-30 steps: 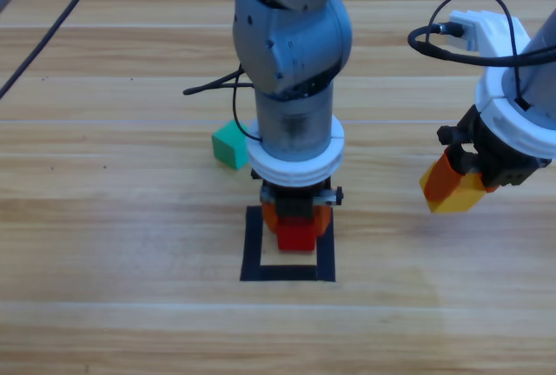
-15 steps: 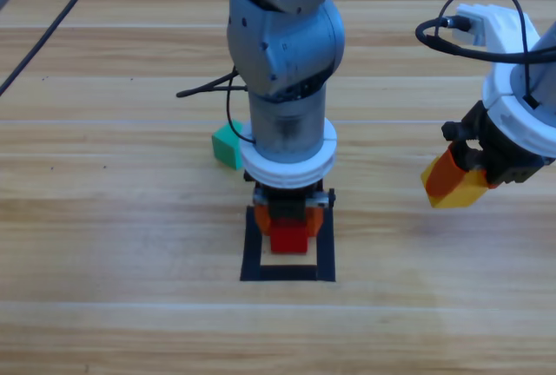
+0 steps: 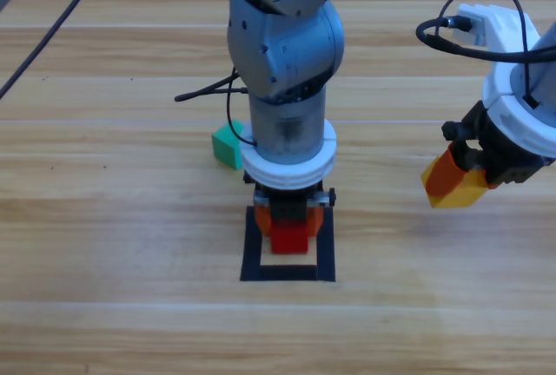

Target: Stack the blocks in the rectangular block: red at the bottom, yellow in the middle, green on top

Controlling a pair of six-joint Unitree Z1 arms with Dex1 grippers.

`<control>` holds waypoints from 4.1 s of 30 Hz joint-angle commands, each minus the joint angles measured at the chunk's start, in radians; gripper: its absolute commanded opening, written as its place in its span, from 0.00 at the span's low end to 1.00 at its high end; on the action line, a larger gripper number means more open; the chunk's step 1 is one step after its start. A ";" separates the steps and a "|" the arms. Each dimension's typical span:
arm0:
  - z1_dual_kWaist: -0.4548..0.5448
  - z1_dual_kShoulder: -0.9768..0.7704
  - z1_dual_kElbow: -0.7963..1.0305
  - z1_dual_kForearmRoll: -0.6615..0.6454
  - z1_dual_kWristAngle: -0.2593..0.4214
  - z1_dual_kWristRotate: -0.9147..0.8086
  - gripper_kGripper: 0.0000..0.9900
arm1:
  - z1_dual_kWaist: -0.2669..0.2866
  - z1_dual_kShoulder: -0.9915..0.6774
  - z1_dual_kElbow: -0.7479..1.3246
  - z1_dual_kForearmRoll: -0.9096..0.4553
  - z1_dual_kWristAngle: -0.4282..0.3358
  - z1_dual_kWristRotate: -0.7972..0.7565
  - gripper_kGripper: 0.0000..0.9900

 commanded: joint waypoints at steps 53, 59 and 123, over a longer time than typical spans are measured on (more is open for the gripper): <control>-0.038 -0.021 0.029 -0.014 0.052 -0.016 0.98 | -0.027 0.019 0.010 -0.023 0.003 0.010 0.00; -0.033 -0.139 0.014 0.002 0.084 0.020 0.98 | -0.014 -0.035 0.007 -0.020 -0.008 0.036 0.00; 0.729 -0.877 0.689 -0.359 -0.494 1.187 1.00 | 0.264 0.723 -1.120 0.708 -0.022 0.459 0.00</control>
